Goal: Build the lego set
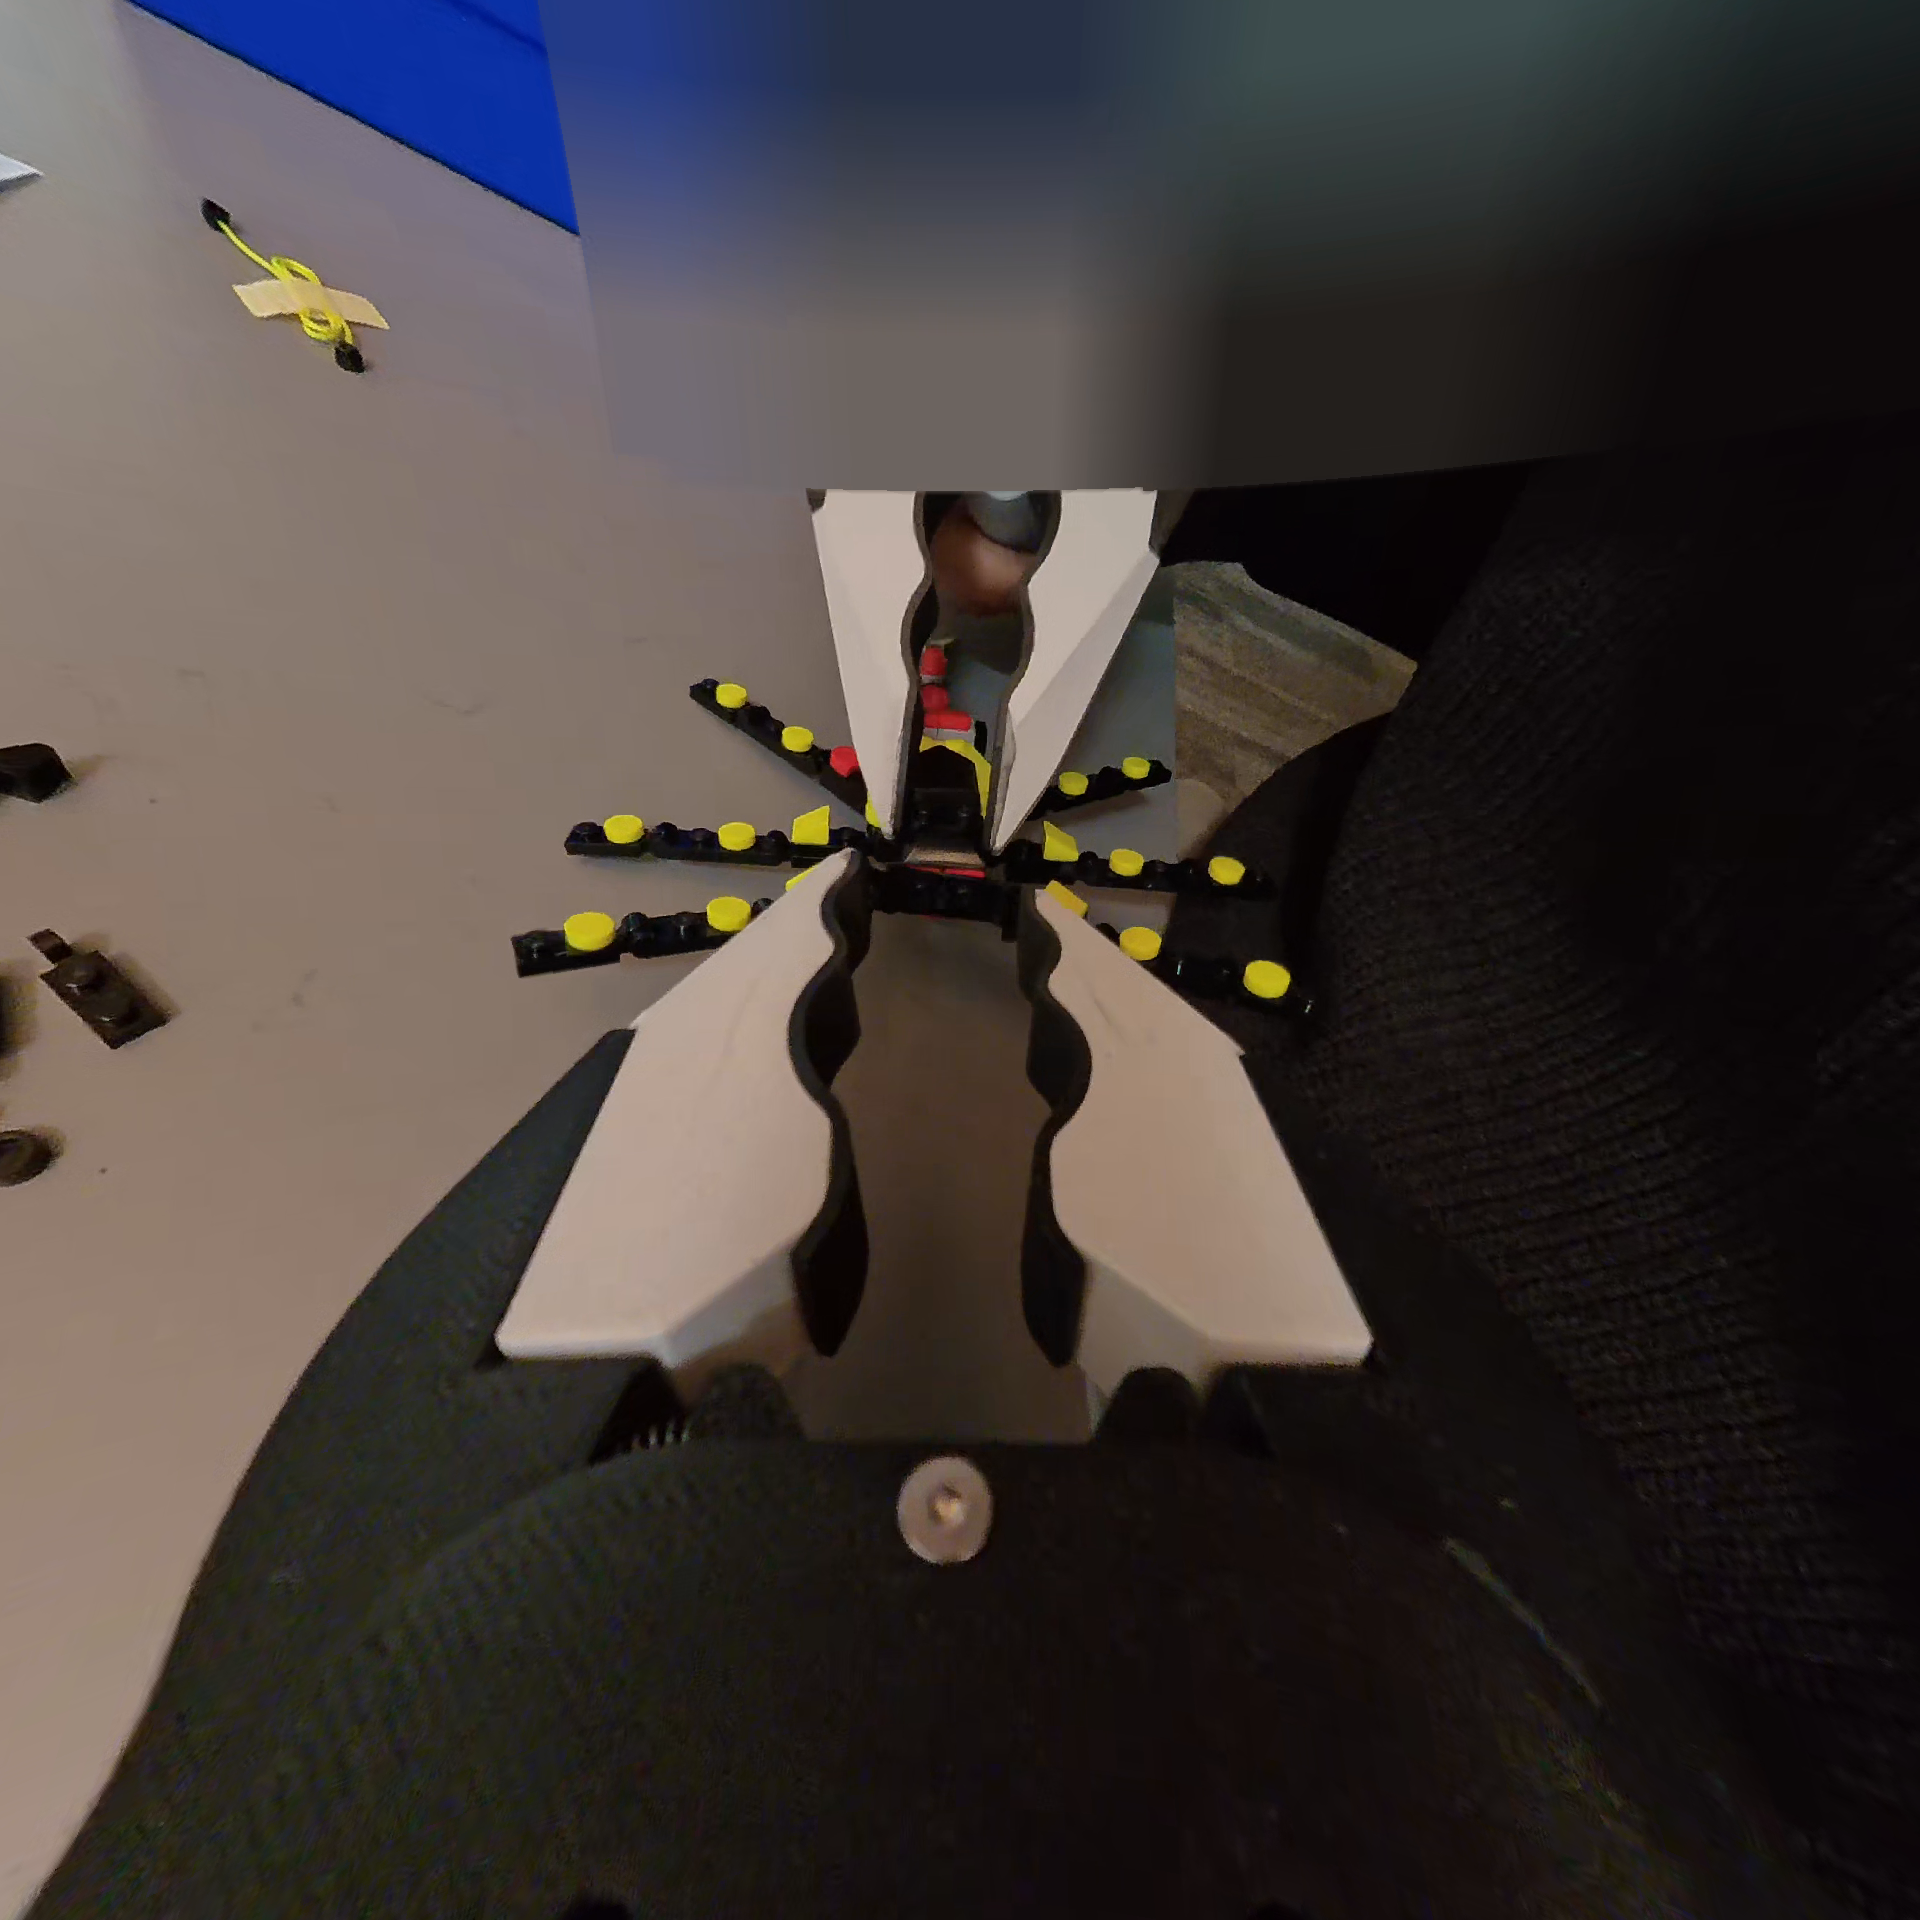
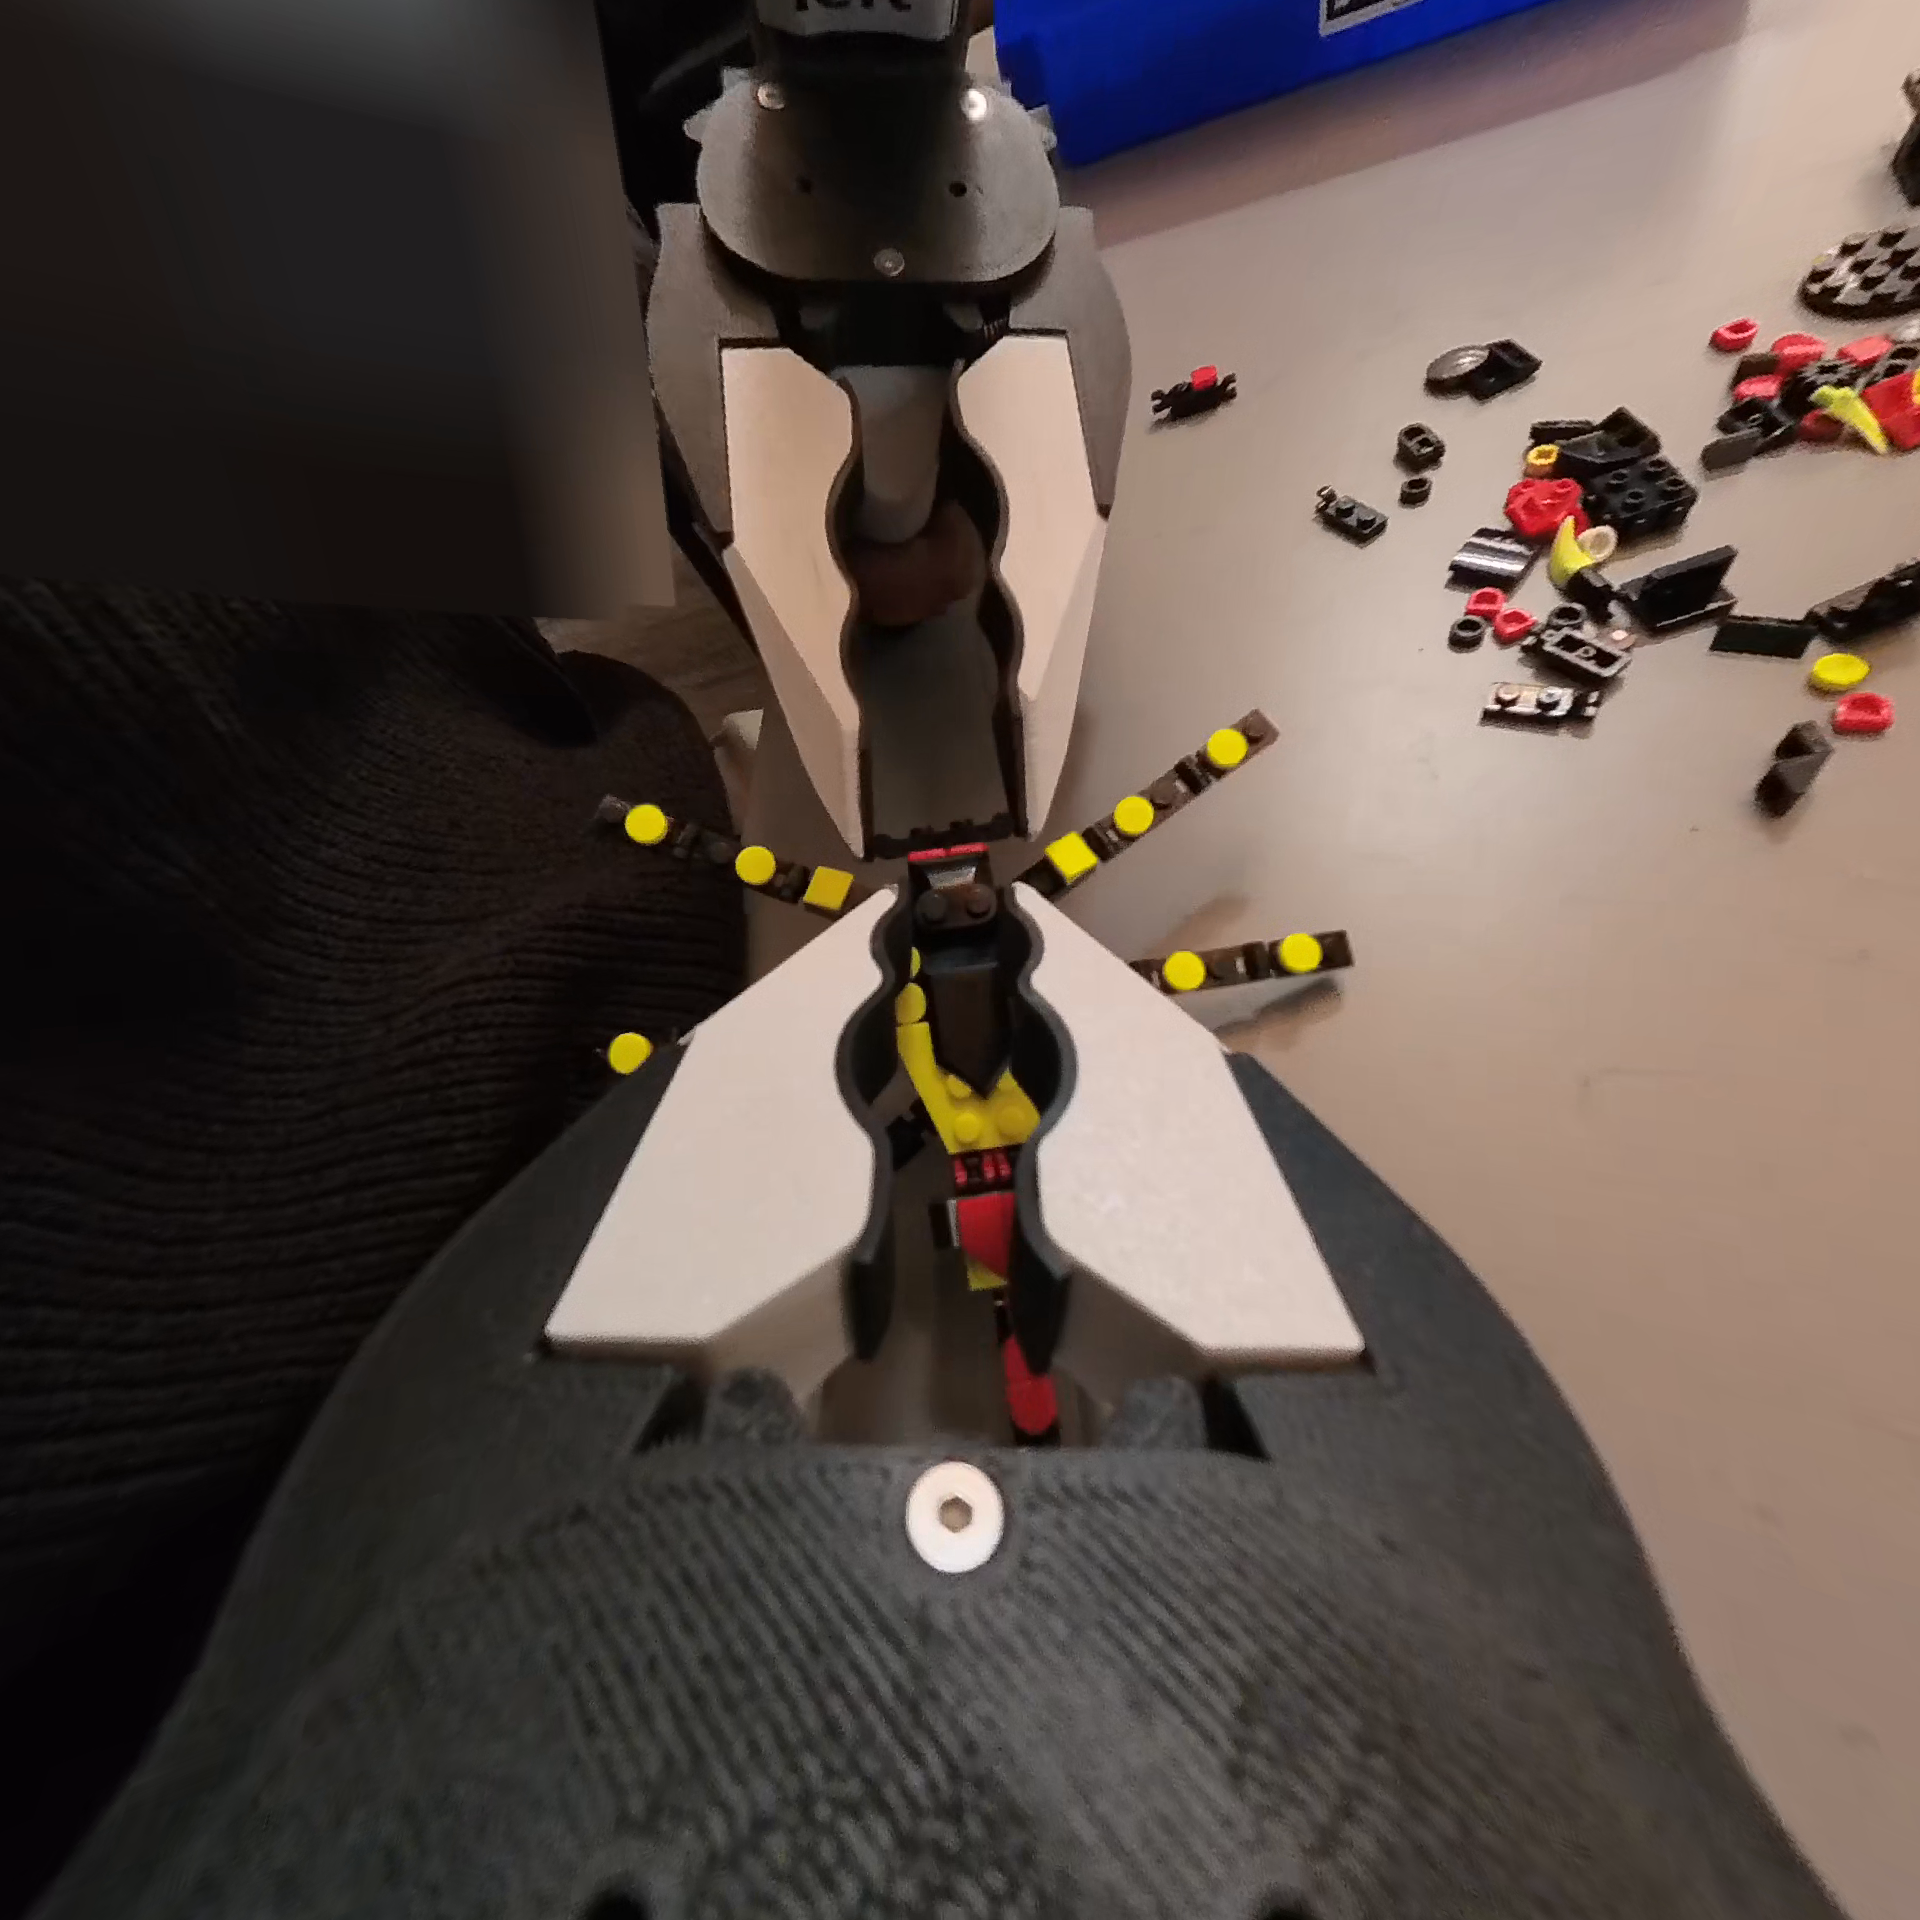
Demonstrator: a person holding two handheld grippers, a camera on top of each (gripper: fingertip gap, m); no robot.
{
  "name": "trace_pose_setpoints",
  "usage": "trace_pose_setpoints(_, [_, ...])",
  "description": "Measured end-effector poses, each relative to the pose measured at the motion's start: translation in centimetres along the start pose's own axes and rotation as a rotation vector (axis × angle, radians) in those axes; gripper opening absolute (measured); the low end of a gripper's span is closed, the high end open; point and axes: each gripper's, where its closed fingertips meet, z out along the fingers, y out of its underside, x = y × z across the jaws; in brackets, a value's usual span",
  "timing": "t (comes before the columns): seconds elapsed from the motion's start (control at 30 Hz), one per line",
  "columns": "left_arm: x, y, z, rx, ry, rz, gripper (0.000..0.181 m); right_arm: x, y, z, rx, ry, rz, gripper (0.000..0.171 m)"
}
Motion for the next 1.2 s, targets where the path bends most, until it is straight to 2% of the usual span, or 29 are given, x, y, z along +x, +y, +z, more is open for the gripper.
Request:
trace_pose_setpoints(0.23, [0.5, -2.8, -0.8, 0.194, 0.076, -0.128, 0.026, -0.3, -2.2, -1.6, 0.149, -0.023, 0.001, 0.014])
trace_pose_setpoints(0.47, [0.9, -4.5, -1.6, 0.296, 0.082, -0.137, 0.026, -0.6, -3.8, -2.3, 0.242, -0.04, 0.016, 0.013])
trace_pose_setpoints(0.97, [1.2, -5.4, -2.0, 0.354, 0.079, -0.133, 0.026, -0.8, -4.7, -2.6, 0.296, -0.043, 0.04, 0.013])
trace_pose_setpoints(1.2, [0.2, -5.6, -1.8, 0.339, 0.007, -0.171, 0.029, 0.2, -4.6, -2.7, 0.3, -0.005, 0.045, 0.013])
